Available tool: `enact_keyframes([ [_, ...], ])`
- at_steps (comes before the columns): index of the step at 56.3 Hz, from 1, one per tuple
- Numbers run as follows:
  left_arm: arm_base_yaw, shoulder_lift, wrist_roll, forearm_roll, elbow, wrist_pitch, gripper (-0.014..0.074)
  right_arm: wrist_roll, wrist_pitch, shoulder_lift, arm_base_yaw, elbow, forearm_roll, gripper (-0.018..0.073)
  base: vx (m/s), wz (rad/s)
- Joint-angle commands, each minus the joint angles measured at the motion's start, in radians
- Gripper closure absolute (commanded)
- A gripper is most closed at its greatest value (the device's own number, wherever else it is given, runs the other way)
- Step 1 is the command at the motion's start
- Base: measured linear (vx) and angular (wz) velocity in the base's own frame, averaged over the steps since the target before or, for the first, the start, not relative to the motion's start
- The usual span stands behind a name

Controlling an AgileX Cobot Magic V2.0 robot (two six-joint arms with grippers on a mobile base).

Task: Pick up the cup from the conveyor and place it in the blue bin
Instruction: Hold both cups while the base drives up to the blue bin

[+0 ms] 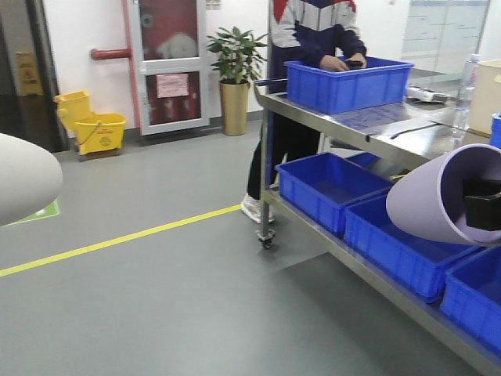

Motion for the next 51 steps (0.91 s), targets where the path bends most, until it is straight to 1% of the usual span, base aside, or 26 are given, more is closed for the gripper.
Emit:
enact_keyframes([
  [1,-0.007,-0.002,-0.003,-0.02,-0.027,-0.088,0.0545,-0.001,-0.087,-0.017,0.001,-0.028,-0.004,0.0568,0.27,-0.33],
  [21,-0.007,-0.002,-0.003,-0.02,-0.027,-0.088,0.0545,-0.001,-0.087,-0.017,0.001,-0.028,-0.004,0.0568,0.3,-0.18],
  [51,-0.007,-0.003,-0.003,-0.02,-0.027,-0.088,0.0545,-0.001,-0.087,-0.017,0.001,-0.028,-0.004,0.0568,0.36,0.06],
])
